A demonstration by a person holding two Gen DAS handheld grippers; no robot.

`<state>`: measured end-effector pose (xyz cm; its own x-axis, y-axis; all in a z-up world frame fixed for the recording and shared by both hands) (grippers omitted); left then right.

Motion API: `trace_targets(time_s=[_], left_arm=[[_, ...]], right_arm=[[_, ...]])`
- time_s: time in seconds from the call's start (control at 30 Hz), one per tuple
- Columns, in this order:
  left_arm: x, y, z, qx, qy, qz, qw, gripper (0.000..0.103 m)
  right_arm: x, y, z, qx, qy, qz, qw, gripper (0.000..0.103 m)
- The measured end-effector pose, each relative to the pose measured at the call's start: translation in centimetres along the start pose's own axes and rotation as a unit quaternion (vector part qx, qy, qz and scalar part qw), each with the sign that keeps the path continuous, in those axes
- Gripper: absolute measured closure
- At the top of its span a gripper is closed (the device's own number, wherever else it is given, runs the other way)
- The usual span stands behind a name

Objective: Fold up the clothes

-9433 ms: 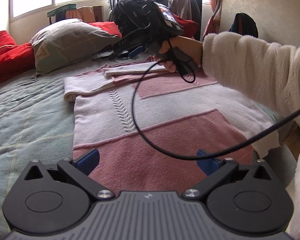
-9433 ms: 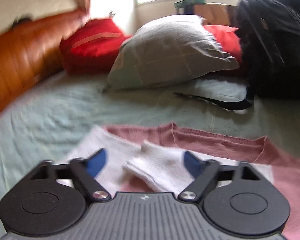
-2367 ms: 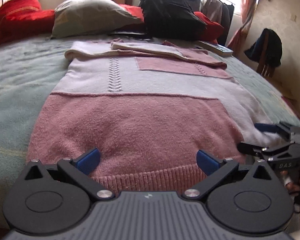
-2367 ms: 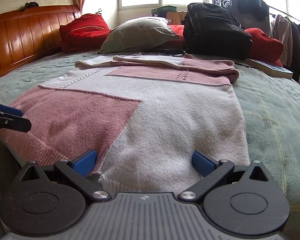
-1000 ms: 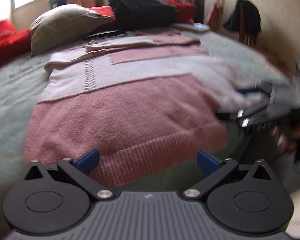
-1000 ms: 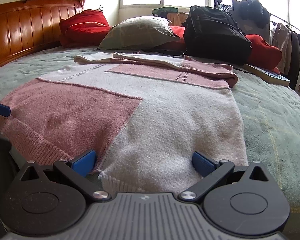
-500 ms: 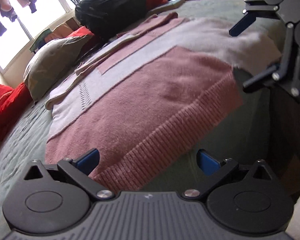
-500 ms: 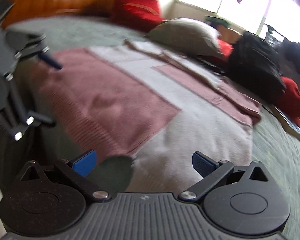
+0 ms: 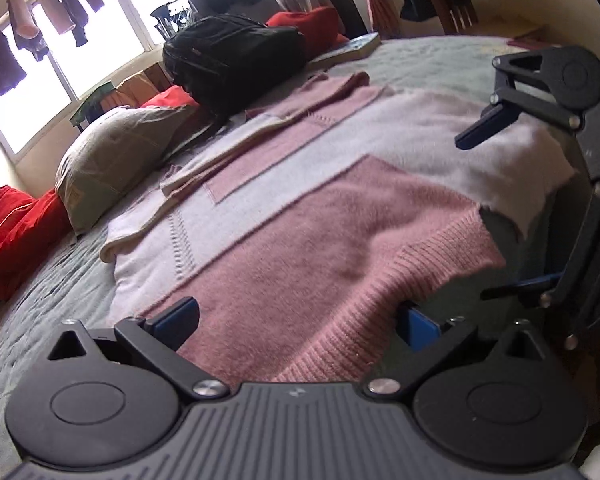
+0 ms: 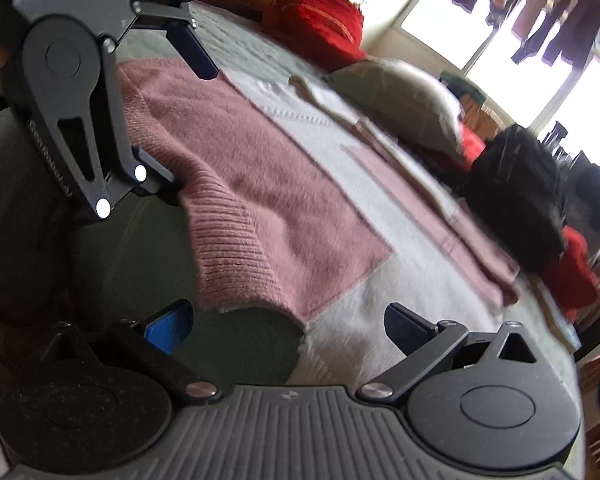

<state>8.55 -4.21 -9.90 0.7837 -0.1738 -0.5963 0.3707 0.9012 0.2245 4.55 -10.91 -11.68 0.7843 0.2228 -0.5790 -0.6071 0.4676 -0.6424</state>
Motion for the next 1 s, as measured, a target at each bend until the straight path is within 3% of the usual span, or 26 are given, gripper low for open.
trace_targets(time_s=[0.2,0.33,0.43,0.7,1.0], left_arm=[[-0.5,0.0,0.1,0.000,-0.001,-0.011,0.9999,0.001],[-0.7,-0.6,-0.4,0.015,0.004,-0.036,0.9992,0.001],[-0.2,-1.3,-0.9,0.043,0.008,-0.035,0.9984,0.001],[0.9,-1.2,-0.6,0.068,-0.016,0.031,0.9971,0.001],[1.7,-1.5,0.0,0.085,-0.016,0.020,0.9961,0.001]], right_arm=[[0.5,0.5,1.3,-0.058,-0.004,-0.076,0.995,0.000],[0.1,-0.1,1.9,-0.058,-0.016,-0.109,0.992,0.000],[-0.2,-0.7,2.0,-0.050,-0.023,-0.123,0.991,0.000],[0.0,-1.4,2.1,-0.027,-0.028,-0.125,0.991,0.000],[1.9,-0.9,1.4,-0.023,-0.006,-0.106,0.994,0.000]])
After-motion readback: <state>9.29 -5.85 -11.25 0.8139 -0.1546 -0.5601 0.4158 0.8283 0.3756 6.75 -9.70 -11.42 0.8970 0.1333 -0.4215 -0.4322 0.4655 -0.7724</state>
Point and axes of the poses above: each gripper's, at about its wrist camera, not at the fingertips, and x roughly the way its jaws point, y to its left, z to its top, the point moved 4 cm from there along x, roughly the way its jaws point, and after that the axes turned 13 degrees about -x, right-handed, at the moved point
